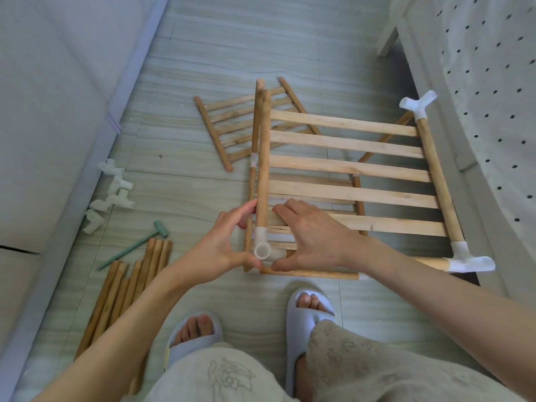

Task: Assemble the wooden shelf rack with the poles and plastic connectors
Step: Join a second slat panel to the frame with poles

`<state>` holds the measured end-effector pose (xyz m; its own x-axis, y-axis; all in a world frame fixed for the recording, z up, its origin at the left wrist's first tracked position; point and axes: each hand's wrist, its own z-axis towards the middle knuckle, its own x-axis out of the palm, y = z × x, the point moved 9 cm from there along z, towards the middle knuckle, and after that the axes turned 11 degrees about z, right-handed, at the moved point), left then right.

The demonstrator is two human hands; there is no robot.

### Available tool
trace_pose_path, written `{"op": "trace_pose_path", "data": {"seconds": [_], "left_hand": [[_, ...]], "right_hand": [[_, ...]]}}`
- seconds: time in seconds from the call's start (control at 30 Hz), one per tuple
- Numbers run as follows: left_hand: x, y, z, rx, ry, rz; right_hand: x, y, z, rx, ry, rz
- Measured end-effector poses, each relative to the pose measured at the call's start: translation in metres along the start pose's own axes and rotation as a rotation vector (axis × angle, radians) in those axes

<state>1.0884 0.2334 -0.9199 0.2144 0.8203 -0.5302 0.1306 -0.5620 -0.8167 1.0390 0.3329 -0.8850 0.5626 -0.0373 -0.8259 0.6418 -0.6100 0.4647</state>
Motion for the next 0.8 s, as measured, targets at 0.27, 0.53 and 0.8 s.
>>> {"op": "trace_pose_path", "data": {"seconds": [0.27, 0.53, 0.8], "left_hand": [[-0.046, 0.007, -0.011, -0.035, -0.109, 0.063], [-0.013, -0.115, -0.015, 0.328, -0.365, 0.587], [0.042, -0.097, 0.027, 0.065, -0.215, 0.998]], "right_hand": [[-0.016, -0.017, -0.034, 0.0, -0.052, -0.07], [-0.026, -0.108, -0.135, 0.384, -0.148, -0.149], [-0.027, -0.128, -0.143, 0.473, -0.281, -0.213]]}}
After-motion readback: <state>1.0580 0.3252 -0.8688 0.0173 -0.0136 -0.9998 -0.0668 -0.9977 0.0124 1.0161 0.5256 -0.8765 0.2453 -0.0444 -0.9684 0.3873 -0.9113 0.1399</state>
